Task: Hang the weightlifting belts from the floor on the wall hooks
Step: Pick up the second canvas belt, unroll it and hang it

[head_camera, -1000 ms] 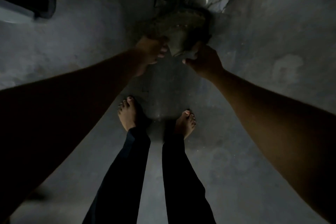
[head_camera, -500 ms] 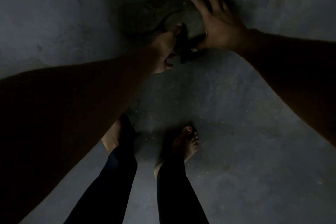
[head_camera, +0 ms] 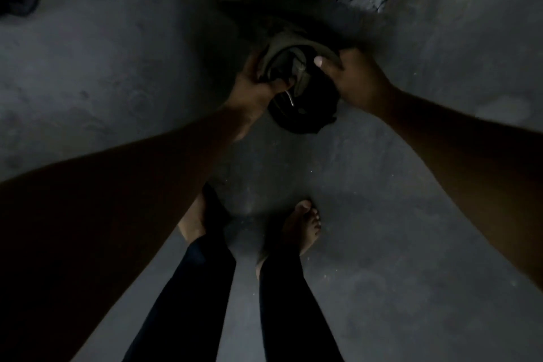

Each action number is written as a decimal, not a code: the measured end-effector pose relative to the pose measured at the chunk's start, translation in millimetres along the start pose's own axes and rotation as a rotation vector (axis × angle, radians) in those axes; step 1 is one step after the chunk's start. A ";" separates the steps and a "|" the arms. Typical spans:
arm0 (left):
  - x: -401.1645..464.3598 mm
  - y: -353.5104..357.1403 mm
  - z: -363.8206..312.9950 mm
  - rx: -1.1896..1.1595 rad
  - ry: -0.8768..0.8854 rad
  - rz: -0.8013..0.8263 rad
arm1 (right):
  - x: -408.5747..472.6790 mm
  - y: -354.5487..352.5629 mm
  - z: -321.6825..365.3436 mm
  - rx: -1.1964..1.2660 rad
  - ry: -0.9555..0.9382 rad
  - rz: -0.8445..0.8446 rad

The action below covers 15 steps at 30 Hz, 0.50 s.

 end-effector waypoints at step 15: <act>-267.3 -51.0 -157.0 0.086 -0.122 0.102 | -277.8 -78.3 139.1 0.563 0.274 0.045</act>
Point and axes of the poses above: each hand's wrist, its own x-axis towards the middle knuckle, its own y-axis out of the palm, z = x × y, the point moved 10 cm from there along x, towards the middle knuckle, and after that the axes turned 2 degrees about -y, right-handed, at the moved point
